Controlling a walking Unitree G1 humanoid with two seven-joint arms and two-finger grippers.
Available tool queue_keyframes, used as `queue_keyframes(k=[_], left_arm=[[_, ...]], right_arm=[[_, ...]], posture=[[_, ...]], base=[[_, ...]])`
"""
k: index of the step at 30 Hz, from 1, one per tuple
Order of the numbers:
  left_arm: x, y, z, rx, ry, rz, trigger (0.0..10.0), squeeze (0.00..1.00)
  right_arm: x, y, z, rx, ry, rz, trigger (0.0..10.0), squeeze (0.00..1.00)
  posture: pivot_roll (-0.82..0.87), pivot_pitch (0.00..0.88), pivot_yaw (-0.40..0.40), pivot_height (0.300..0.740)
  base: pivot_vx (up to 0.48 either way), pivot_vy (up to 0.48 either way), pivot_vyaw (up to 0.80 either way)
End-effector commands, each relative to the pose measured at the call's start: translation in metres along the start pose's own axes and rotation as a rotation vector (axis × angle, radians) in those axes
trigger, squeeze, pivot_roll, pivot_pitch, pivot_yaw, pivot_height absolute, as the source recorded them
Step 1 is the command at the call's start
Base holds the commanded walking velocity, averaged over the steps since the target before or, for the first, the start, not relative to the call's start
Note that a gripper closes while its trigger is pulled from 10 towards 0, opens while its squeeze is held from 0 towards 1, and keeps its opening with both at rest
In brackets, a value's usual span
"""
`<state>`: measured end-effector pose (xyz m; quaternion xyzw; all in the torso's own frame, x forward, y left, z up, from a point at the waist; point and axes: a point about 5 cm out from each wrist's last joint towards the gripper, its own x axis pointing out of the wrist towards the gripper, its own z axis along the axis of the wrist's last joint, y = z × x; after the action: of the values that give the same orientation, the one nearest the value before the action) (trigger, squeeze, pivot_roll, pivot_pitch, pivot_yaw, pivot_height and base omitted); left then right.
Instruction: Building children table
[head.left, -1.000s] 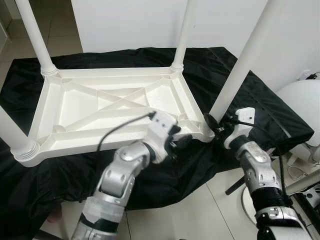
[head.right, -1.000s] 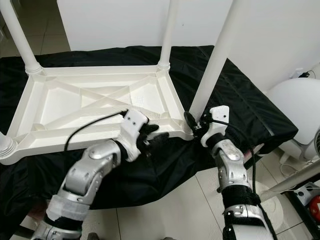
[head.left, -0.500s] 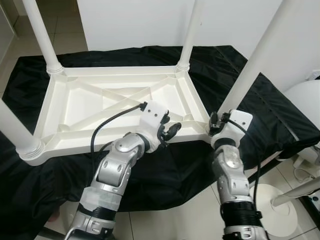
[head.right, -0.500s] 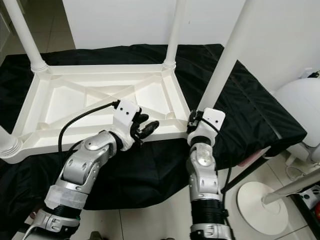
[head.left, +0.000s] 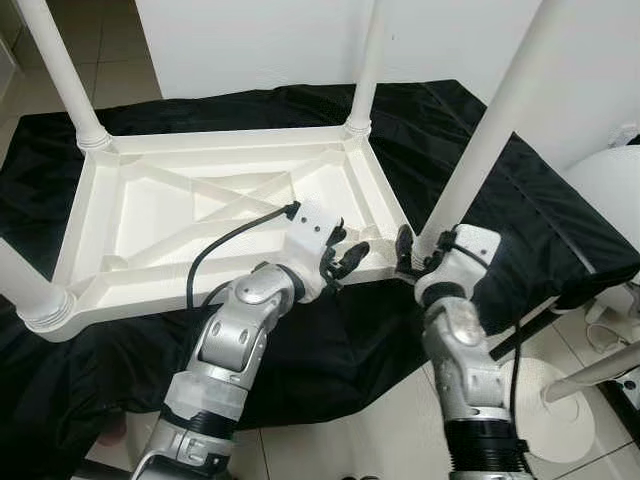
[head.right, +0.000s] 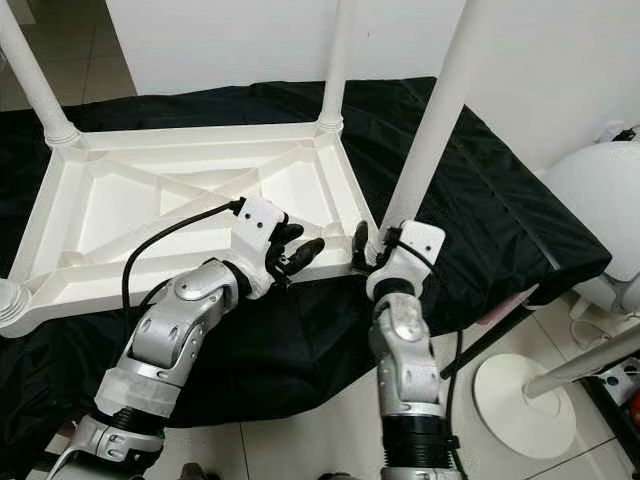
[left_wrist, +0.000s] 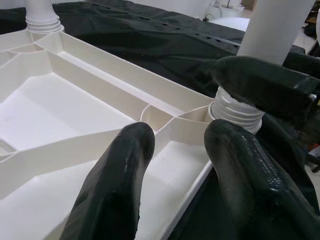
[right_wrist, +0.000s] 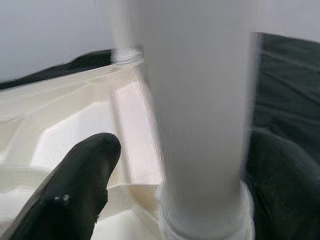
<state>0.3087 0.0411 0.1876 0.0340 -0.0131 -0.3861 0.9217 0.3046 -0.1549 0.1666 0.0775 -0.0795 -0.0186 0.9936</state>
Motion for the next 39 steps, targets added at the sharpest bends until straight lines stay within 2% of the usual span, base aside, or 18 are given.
queue_keyframes(k=[1, 4, 9, 14, 21, 22, 23, 24, 28, 30, 31, 32, 34, 37, 38, 39], left_arm=[[-0.002, -0.001, 0.000, 0.013, -0.011, 0.016, 10.0, 0.00], [-0.005, -0.003, -0.001, 0.018, -0.014, -0.010, 10.0, 0.00], [-0.007, -0.007, -0.003, 0.023, -0.007, -0.046, 10.0, 0.00], [-0.011, -0.018, -0.007, 0.057, -0.006, -0.136, 10.0, 0.00], [-0.012, -0.022, -0.010, 0.077, 0.011, -0.166, 10.0, 0.00], [-0.013, -0.025, -0.011, 0.079, 0.016, -0.185, 10.0, 0.00], [-0.013, -0.026, -0.011, 0.081, 0.017, -0.191, 10.0, 0.00], [-0.013, -0.026, -0.011, 0.081, 0.017, -0.191, 10.0, 0.00], [-0.015, -0.026, -0.012, 0.080, 0.018, -0.195, 10.0, 0.00], [-0.015, -0.026, -0.012, 0.080, 0.018, -0.195, 10.0, 0.00], [-0.016, -0.026, -0.012, 0.051, 0.016, -0.205, 10.0, 0.00], [-0.016, -0.027, -0.012, 0.028, 0.015, -0.217, 10.0, 1.00], [-0.017, -0.027, -0.012, 0.013, 0.014, -0.225, 10.0, 1.00], [-0.017, -0.028, -0.011, 0.048, 0.020, -0.231, 10.0, 1.00], [-0.017, -0.028, -0.012, 0.055, 0.024, -0.232, 10.0, 0.00], [-0.017, -0.028, -0.012, 0.055, 0.024, -0.232, 10.0, 0.00]], right_arm=[[-0.002, -0.010, -0.004, -0.007, 0.026, 0.017, 10.0, 0.00], [0.004, -0.034, 0.002, -0.076, 0.028, 0.099, 10.0, 0.00], [0.010, -0.047, 0.005, -0.122, 0.035, 0.187, 10.0, 0.00], [0.027, -0.061, 0.002, -0.200, 0.088, 0.338, 10.0, 0.00], [0.031, -0.059, -0.003, -0.226, 0.112, 0.420, 10.0, 0.00], [0.031, -0.045, -0.010, -0.217, 0.153, 0.571, 10.0, 0.00], [0.030, -0.040, -0.013, -0.209, 0.168, 0.624, 10.0, 0.00], [0.030, -0.040, -0.013, -0.209, 0.168, 0.624, 10.0, 0.00], [0.026, -0.026, -0.016, -0.190, 0.168, 0.758, 10.0, 0.00], [0.026, -0.025, -0.016, -0.189, 0.165, 0.771, 10.0, 0.00], [0.024, -0.023, -0.017, -0.200, 0.163, 0.801, 10.0, 0.00], [0.024, -0.025, -0.018, -0.205, 0.166, 0.797, 10.0, 0.00], [0.024, -0.028, -0.018, -0.208, 0.169, 0.792, 10.0, 0.00], [0.026, -0.036, -0.015, -0.214, 0.173, 0.782, 10.0, 0.00], [0.027, -0.040, -0.014, -0.224, 0.172, 0.777, 10.0, 0.00], [0.027, -0.040, -0.014, -0.224, 0.172, 0.777, 10.0, 0.00]], posture=[[-0.06, 0.078, -0.021, 0.740], [-0.06, 0.075, -0.022, 0.740], [-0.06, 0.074, -0.022, 0.740], [-0.06, 0.064, -0.019, 0.740], [-0.05, 0.061, -0.019, 0.740], [-0.04, 0.057, -0.026, 0.740], [-0.04, 0.057, -0.026, 0.740], [-0.04, 0.057, -0.026, 0.740], [-0.04, 0.056, -0.030, 0.740], [-0.04, 0.056, -0.030, 0.740], [-0.04, 0.056, -0.030, 0.740], [-0.04, 0.056, -0.030, 0.740], [-0.04, 0.056, -0.030, 0.740], [-0.04, 0.049, -0.032, 0.740], [-0.04, 0.049, -0.032, 0.740], [-0.04, 0.049, -0.032, 0.740]], base=[[0.000, 0.000, 0.00], [0.000, 0.000, 0.00], [0.000, 0.000, 0.00], [0.000, 0.000, 0.00], [0.000, 0.000, 0.00], [0.000, 0.000, 0.00], [0.000, 0.000, 0.00], [0.000, 0.000, 0.00], [0.000, 0.000, 0.00], [0.000, 0.000, 0.00], [0.000, 0.000, 0.00], [0.000, 0.000, 0.00], [0.000, 0.000, 0.00], [0.000, 0.000, 0.00], [0.000, 0.000, 0.00], [0.000, 0.000, 0.00]])
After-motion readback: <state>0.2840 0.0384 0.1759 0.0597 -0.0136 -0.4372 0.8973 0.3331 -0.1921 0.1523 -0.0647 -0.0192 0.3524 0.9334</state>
